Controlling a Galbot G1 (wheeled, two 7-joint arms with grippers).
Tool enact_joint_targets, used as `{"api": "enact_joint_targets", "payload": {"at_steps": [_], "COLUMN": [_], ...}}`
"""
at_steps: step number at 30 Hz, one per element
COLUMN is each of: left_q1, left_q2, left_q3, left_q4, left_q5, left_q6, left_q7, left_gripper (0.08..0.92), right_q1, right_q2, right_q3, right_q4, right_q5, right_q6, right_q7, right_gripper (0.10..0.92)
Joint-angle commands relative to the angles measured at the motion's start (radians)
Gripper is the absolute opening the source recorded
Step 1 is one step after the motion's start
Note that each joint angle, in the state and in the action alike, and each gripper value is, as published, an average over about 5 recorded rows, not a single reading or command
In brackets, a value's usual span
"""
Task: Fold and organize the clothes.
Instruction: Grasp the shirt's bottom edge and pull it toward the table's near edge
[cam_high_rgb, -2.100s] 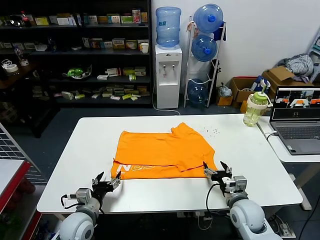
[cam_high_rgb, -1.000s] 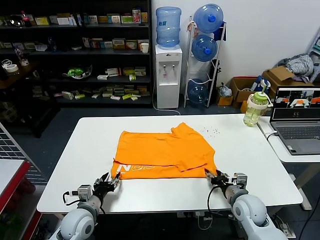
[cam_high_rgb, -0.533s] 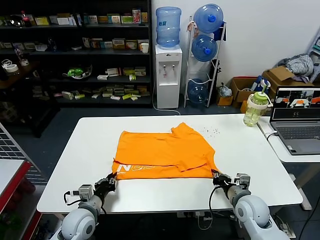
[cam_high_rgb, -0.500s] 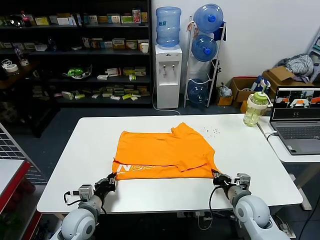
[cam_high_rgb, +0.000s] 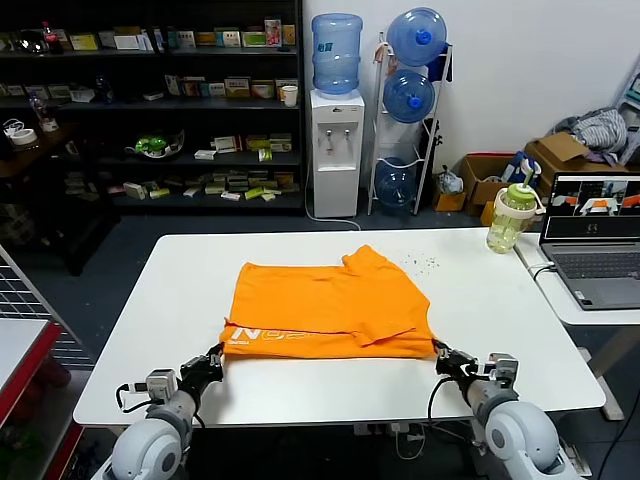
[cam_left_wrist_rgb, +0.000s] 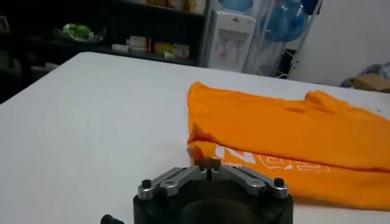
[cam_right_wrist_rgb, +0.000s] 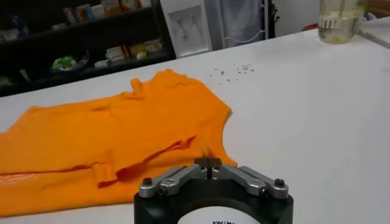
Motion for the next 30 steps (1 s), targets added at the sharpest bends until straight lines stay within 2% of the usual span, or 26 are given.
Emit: {"api": "enact_joint_targets", "payload": {"at_steps": [1,10,19,22,25,30], "left_q1": [0.12,0.311,0.412,0.421,0.412,0.363], "left_q2": [0.05,0.058,0.046,0.045,0.047,0.064], "left_q3": [-0.072,-0.131,-0.161,-0.172,-0.19,-0.22], "left_q4": [-0.109,-0.162,-0.213,-0.225,-0.234,-0.258], "left_q5": [-0.049,-0.056,-0.056,-0.056,-0.059,-0.094], "left_q6": [0.003,-0.006,-0.006,0.0,0.008,0.032], "left_q7": [-0.01,-0.014,-0.014,-0.012,-0.017,-0.038], "left_gripper": [0.09,0.09,0.09,0.09,0.112,0.267], "right_q1": [-0.137,-0.285,-0.332,-0.34,-0.341,-0.295], "right_q2": [-0.029,-0.051,-0.038,-0.039,-0.049,-0.087], "right_q3": [0.049,0.106,0.115,0.122,0.132,0.146], "right_q4": [0.144,0.198,0.212,0.216,0.232,0.254], "right_q5": [0.042,0.039,0.012,-0.028,-0.048,-0.046], "right_q6": [-0.008,-0.022,-0.036,-0.045,-0.046,-0.026], "right_q7": [0.026,0.037,0.044,0.035,0.028,0.02], "right_gripper": [0.125,0.125,0.127,0.164,0.242,0.389]}}
